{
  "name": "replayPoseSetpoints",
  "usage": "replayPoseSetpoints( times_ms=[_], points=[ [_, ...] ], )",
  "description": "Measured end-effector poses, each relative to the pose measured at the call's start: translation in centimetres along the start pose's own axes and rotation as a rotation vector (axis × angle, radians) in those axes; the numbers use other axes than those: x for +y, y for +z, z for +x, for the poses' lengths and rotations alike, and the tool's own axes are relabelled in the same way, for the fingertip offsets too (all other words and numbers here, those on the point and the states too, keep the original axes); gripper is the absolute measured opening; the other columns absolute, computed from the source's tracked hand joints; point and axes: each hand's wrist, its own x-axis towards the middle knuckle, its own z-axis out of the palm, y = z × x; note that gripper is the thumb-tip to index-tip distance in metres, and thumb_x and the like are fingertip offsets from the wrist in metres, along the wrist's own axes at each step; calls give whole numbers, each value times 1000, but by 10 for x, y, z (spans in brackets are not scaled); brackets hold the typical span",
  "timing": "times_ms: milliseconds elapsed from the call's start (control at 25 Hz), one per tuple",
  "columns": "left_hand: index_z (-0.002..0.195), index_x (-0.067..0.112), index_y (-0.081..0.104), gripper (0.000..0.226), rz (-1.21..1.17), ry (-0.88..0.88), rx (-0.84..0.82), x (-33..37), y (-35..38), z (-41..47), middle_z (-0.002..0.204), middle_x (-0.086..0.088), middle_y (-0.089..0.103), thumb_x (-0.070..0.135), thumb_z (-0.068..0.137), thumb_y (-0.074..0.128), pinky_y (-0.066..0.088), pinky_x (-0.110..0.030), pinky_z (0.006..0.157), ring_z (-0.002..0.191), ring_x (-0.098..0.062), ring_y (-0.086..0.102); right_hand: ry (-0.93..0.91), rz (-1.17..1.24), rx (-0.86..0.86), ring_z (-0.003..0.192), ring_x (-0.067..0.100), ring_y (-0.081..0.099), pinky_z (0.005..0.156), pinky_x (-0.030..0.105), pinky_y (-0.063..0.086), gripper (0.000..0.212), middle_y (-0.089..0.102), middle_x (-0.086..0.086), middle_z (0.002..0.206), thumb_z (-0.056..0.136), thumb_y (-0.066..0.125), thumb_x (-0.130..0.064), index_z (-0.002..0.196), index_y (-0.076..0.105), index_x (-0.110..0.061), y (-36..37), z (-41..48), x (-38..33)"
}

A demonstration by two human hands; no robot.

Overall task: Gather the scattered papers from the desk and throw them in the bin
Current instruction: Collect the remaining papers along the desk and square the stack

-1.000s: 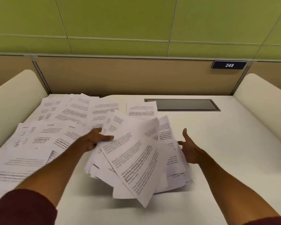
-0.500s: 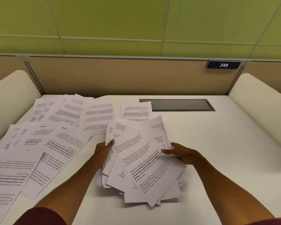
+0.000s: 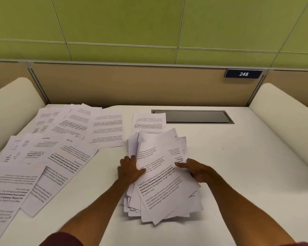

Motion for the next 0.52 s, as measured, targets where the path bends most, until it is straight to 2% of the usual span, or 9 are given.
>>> replayPoseSetpoints(
  times_ms=[120, 160, 240, 280, 320, 360, 440, 480, 520],
  points=[
    [125, 18, 37, 74, 148, -80, 2, -7, 6, -10, 132, -10, 32, 70, 75, 57, 36, -44, 98, 122, -28, 34, 21, 52, -20, 102, 36, 69, 89, 50, 56, 57, 69, 20, 115, 83, 69, -35, 128, 58, -4, 8, 0, 1],
    [125, 20, 37, 76, 142, -79, 10, -11, 9, -14, 133, -9, 30, 72, 74, 56, 35, -45, 99, 123, -28, 33, 39, 127, -36, 96, 35, 71, 84, 49, 58, 55, 72, 20, 109, 85, 62, -47, 121, 63, -5, 10, 0, -1],
    [132, 19, 35, 82, 48, -107, 74, -18, 7, -20, 136, -10, 28, 70, 72, 60, 34, -46, 101, 127, -30, 30, 67, 300, -43, 74, 32, 73, 65, 42, 61, 76, 74, 18, 86, 87, 34, -70, 100, 68, -4, 0, 7, -2],
    [134, 17, 33, 85, -35, -143, 116, -23, 4, -20, 136, -12, 30, 65, 72, 64, 36, -45, 101, 127, -31, 32, 79, 318, -48, 72, 32, 72, 64, 41, 61, 87, 74, 18, 84, 84, 24, -78, 99, 68, -5, -4, 12, -3],
    [135, 12, 33, 86, -142, -183, 141, -27, -1, -20, 135, -13, 35, 60, 73, 69, 39, -45, 99, 126, -32, 36, 82, 332, -66, 80, 35, 71, 69, 45, 60, 90, 73, 18, 92, 82, 23, -80, 106, 68, -7, -3, 14, -5],
    [133, 9, 35, 85, -253, -214, 134, -31, -3, -16, 131, -14, 41, 54, 71, 73, 42, -44, 99, 123, -33, 41, 69, 322, -85, 90, 38, 69, 76, 50, 59, 83, 71, 19, 104, 84, 30, -77, 114, 67, -9, -1, 18, -7],
    [125, 8, 44, 83, -393, -242, 65, -35, -6, -14, 123, -14, 52, 50, 62, 78, 48, -44, 96, 117, -32, 51, 64, 215, -97, 102, 42, 66, 85, 57, 55, 64, 67, 22, 117, 80, 68, -55, 125, 62, -10, 12, 19, -10],
    [122, 9, 46, 83, -438, -251, 38, -36, -7, -15, 120, -13, 54, 47, 57, 78, 49, -44, 95, 115, -31, 54, 80, 111, -78, 104, 43, 66, 88, 60, 52, 75, 67, 24, 117, 66, 86, -41, 128, 59, -7, 17, 20, -9],
    [123, 9, 45, 81, -482, -263, 25, -36, -6, -15, 120, -12, 54, 41, 56, 79, 50, -44, 94, 114, -31, 55, 89, 2, -79, 105, 44, 66, 89, 61, 51, 91, 67, 25, 117, 51, 95, -28, 129, 57, -3, 21, 20, -6]
  ],
)
